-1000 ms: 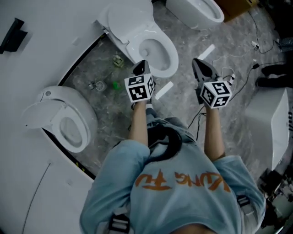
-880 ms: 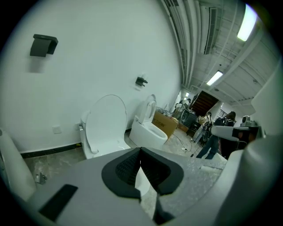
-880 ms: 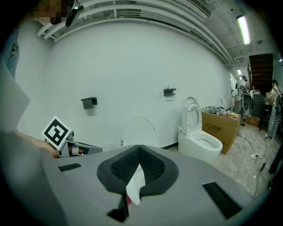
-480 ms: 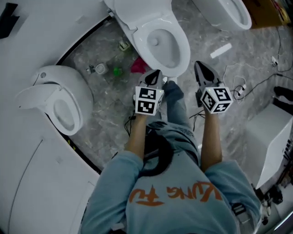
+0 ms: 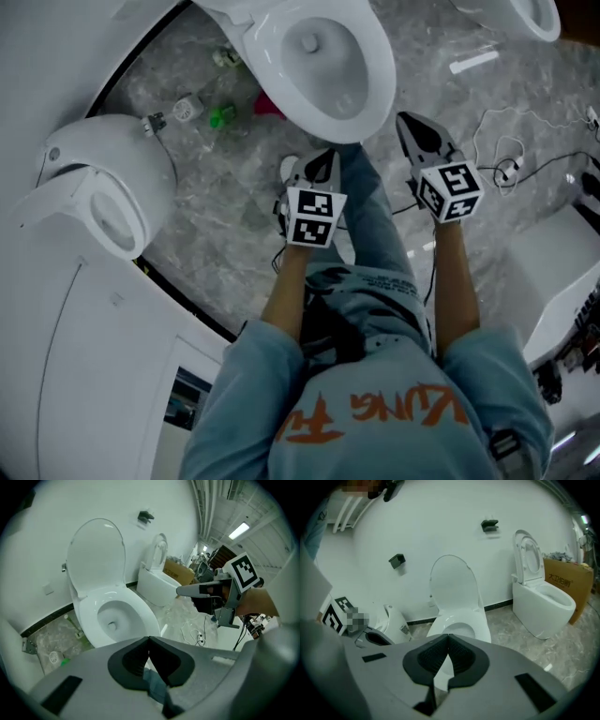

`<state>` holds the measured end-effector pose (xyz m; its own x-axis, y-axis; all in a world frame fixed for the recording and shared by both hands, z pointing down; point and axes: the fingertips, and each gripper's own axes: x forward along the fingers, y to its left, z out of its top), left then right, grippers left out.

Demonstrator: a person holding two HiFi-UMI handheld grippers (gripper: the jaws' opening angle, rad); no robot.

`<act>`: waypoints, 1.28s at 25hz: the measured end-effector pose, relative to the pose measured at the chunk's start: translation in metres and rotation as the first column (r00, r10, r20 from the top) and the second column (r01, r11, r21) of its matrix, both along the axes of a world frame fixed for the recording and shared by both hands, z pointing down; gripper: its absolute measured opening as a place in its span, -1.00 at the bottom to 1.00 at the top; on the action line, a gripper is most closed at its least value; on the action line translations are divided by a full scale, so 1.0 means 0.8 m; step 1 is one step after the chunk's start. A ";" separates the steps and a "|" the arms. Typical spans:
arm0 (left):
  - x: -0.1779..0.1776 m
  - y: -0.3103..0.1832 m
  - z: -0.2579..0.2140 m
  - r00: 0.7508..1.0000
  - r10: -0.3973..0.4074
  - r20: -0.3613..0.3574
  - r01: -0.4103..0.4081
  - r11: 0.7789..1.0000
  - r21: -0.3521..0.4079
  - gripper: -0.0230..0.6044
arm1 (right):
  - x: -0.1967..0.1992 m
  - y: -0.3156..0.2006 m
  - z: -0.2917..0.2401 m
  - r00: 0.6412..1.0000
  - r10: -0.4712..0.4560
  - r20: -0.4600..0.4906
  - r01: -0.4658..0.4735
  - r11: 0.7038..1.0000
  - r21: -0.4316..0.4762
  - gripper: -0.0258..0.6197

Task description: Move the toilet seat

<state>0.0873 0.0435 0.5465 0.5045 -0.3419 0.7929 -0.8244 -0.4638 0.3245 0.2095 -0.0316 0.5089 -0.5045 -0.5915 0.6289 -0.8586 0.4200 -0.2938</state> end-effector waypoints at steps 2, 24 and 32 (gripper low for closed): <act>0.016 0.001 0.029 0.997 0.071 0.027 -0.071 0.997 -0.016 -0.94 | -0.001 0.002 0.037 0.998 -0.057 -0.010 0.056 0.998 -0.034 -0.92; 0.062 0.014 0.240 0.727 0.580 0.366 -0.619 0.785 -0.015 0.04 | -0.032 0.109 0.297 0.101 -0.922 -0.373 0.910 0.237 -0.339 0.25; 0.073 0.016 0.239 0.622 0.672 0.402 -0.730 0.683 -0.012 0.10 | -0.049 0.109 0.320 -0.033 -0.900 -0.434 0.927 0.135 -0.350 0.08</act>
<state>0.1455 0.0563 0.7380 0.3393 -0.1210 0.9329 -0.2661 -0.9635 -0.0282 0.1703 0.0559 0.7651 -0.2972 0.1137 0.9480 0.3077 0.9513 -0.0177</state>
